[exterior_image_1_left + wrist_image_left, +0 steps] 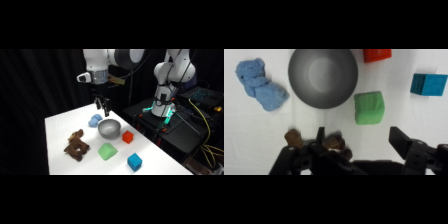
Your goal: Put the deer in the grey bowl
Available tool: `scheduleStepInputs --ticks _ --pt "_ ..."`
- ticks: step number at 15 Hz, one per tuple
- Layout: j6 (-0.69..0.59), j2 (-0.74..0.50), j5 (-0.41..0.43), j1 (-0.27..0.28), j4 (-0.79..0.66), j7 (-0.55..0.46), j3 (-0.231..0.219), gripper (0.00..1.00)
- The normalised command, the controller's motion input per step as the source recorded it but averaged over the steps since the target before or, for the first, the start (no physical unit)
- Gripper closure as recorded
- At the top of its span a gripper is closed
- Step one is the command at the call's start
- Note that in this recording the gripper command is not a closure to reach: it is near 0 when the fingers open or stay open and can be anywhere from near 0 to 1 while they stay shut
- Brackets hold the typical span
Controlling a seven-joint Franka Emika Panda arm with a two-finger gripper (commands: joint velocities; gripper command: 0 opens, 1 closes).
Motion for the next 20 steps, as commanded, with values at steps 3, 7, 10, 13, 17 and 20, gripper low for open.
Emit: scheduleStepInputs --ticks 3,7,10,13,17,20 --pt "0.08 0.07 -0.195 -0.004 0.13 0.15 0.007 0.0" --pt "0.19 0.37 -0.342 0.036 0.57 0.23 0.003 0.0" --pt "0.23 0.62 -0.231 0.06 0.7 0.18 -0.033 0.0" --pt "0.19 0.75 -0.133 0.068 0.69 0.1 -0.088 0.0" --pt "0.13 0.72 -0.053 0.041 0.71 -0.06 -0.116 0.0" --pt "0.0 0.58 0.006 -0.012 0.73 -0.21 -0.085 0.0"
